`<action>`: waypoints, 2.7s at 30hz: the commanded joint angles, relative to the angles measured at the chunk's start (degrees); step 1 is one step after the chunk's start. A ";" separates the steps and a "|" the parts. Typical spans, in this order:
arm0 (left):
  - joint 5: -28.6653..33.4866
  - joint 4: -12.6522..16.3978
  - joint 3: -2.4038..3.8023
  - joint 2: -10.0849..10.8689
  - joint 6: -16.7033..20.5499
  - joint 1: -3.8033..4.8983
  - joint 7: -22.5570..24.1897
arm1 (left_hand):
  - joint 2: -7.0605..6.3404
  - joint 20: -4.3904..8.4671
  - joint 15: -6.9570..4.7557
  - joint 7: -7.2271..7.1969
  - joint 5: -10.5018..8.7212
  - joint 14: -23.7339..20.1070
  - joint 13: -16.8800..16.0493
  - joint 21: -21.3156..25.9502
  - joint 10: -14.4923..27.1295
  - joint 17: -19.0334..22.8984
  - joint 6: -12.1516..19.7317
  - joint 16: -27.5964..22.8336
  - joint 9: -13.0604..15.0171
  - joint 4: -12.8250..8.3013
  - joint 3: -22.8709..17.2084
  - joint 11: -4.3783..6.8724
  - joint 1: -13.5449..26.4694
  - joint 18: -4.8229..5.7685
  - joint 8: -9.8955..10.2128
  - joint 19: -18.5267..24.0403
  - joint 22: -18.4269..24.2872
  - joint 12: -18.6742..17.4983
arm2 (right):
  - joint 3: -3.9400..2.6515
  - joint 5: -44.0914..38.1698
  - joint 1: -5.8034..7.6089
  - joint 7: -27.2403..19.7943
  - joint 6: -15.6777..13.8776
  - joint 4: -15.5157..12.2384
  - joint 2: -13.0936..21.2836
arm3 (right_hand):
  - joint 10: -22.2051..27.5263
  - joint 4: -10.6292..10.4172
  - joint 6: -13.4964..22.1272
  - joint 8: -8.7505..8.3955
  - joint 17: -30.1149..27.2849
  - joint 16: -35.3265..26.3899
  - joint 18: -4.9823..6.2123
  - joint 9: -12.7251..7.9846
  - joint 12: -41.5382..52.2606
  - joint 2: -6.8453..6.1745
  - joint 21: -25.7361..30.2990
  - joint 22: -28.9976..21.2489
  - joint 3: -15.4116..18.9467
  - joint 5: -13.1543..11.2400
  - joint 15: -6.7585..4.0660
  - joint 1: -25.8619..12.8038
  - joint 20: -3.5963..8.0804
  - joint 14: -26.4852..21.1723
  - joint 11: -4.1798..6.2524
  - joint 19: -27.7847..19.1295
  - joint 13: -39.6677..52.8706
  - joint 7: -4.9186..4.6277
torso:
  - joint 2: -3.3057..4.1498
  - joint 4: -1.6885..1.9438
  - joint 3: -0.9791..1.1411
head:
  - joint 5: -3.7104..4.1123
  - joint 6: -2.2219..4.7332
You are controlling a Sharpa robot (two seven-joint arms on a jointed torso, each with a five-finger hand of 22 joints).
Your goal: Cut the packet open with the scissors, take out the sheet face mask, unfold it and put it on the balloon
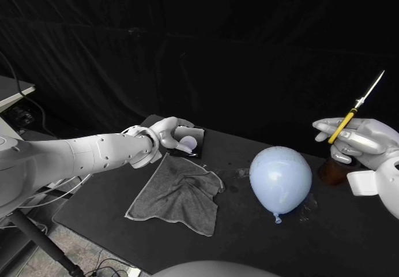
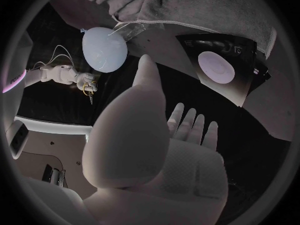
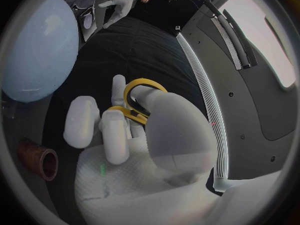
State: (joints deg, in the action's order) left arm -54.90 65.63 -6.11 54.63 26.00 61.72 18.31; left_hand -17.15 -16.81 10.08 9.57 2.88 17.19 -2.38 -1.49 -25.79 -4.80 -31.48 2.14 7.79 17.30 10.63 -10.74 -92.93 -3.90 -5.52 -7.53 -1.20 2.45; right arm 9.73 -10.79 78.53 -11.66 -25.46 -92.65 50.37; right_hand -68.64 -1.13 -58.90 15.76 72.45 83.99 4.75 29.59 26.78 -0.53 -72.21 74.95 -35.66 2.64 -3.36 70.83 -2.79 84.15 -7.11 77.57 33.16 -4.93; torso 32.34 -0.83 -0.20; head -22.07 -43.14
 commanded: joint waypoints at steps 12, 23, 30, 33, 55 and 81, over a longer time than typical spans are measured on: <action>-13.80 -2.50 0.08 -2.81 -0.44 -0.49 -8.99 | -0.54 0.34 -1.18 1.93 0.21 -3.65 0.22 0.41 4.97 0.89 2.23 -0.41 -0.42 0.01 1.72 1.29 1.14 0.04 0.78 1.27 0.09 -0.37 | -0.05 -0.71 -0.44 0.56 -0.56 -0.41 -0.05 | -13.95 -0.18 0.24 0.33 -0.11 -0.19 -0.05 0.32 10.45 0.64 0.20 0.02 -0.03 0.15 -0.45 0.14 0.13 2.41 7.33 0.39 0.07 0.32 | -0.07 -0.16 0.22 | 0.40 -0.31; -16.54 -6.40 0.09 -5.15 -3.54 -0.74 -12.33 | -0.50 0.40 -0.92 2.27 0.23 -3.64 0.18 0.25 5.08 0.87 2.24 -0.31 -0.40 0.01 0.17 0.95 0.87 -0.29 0.73 0.78 -0.04 -0.30 | -0.05 -1.69 -0.46 0.53 -1.07 -0.76 0.04 | -13.98 -0.16 0.29 0.36 -0.17 -0.21 -0.04 0.42 10.58 0.67 0.22 0.01 -0.03 0.15 -0.46 0.17 0.14 2.41 7.33 0.40 0.28 0.32 | 0.03 -0.13 0.15 | 0.58 -0.16; -16.89 -8.44 0.10 -6.63 -5.33 -1.10 -13.29 | -0.52 0.42 -0.67 2.50 0.22 -3.38 0.18 0.09 5.23 0.80 2.40 -0.22 -0.42 0.02 0.62 0.71 1.21 -0.60 0.75 0.28 -0.15 -0.31 | -0.05 -2.32 -0.46 0.54 -1.19 -0.90 0.03 | -13.98 -0.16 0.29 0.36 -0.17 -0.21 -0.04 0.42 10.58 0.67 0.22 0.01 -0.03 0.15 -0.46 0.17 0.14 2.41 7.33 0.40 0.28 0.32 | -0.02 -0.07 0.09 | 0.68 -0.27; -16.81 -9.01 0.11 -7.14 -5.99 -1.16 -13.38 | -0.50 0.42 -0.51 2.62 0.23 -3.03 0.15 -0.02 5.02 0.70 2.30 -0.12 -0.38 0.03 0.62 0.57 1.39 -0.82 0.71 -0.08 -0.23 -0.26 | -0.05 -2.56 -0.46 0.57 -1.21 -0.96 0.10 | -13.98 -0.15 0.33 0.38 -0.27 -0.25 -0.03 0.49 10.57 0.69 0.29 -0.04 -0.03 0.15 -0.46 0.19 0.15 2.39 7.33 0.37 0.31 0.32 | -0.03 -0.07 0.09 | 0.66 -0.29; -14.76 -10.16 0.18 -9.08 -12.59 -1.23 -16.40 | 0.65 0.25 0.69 3.89 0.24 2.85 -0.37 -0.83 -0.65 -0.80 -0.73 1.48 0.56 -0.05 -4.14 -0.95 0.00 -3.74 -0.45 -2.45 -0.66 0.57 | -0.05 -3.51 -0.47 1.14 -0.85 -1.15 0.38 | -13.98 -0.15 0.33 0.38 -0.27 -0.25 -0.03 0.49 10.57 0.69 0.29 -0.04 -0.03 0.15 -0.46 0.19 0.15 2.39 7.33 0.37 0.31 0.32 | -0.08 -0.07 0.20 | 0.45 -0.62; -15.15 -10.55 0.20 -9.47 -12.43 -1.23 -16.94 | 9.56 0.12 0.07 2.48 -0.11 21.92 -1.29 -4.49 -21.25 -4.70 -14.26 6.05 4.20 -1.43 -23.54 -0.27 -5.51 -6.34 -5.66 -13.64 -1.78 1.57 | -0.05 -5.17 -0.47 1.44 -0.09 -1.57 0.46 | -14.00 -0.11 0.42 0.43 -0.35 -0.28 -0.02 0.66 10.67 0.73 0.35 -0.07 -0.04 0.16 -0.47 0.25 0.17 2.39 7.33 0.36 0.53 0.31 | -0.07 -0.02 0.14 | 0.60 -0.82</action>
State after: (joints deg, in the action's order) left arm -70.06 55.00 -5.47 45.24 16.27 61.18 2.54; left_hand -7.44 -16.70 10.15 11.59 2.50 38.64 -3.72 -5.69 -46.65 -7.17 -45.45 6.97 11.94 15.81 -12.61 -10.98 -97.81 -9.30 -10.96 -20.78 -2.93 3.95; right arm 9.73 -14.71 78.05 -9.96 -26.62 -94.09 50.84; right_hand -68.63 -0.96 -58.43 15.81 72.06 83.99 4.28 30.35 26.79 -0.38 -72.16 74.80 -35.49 2.51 -3.50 70.80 -2.79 83.97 -7.11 77.55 33.65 -5.01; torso 32.23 -0.83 -0.04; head -21.40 -43.96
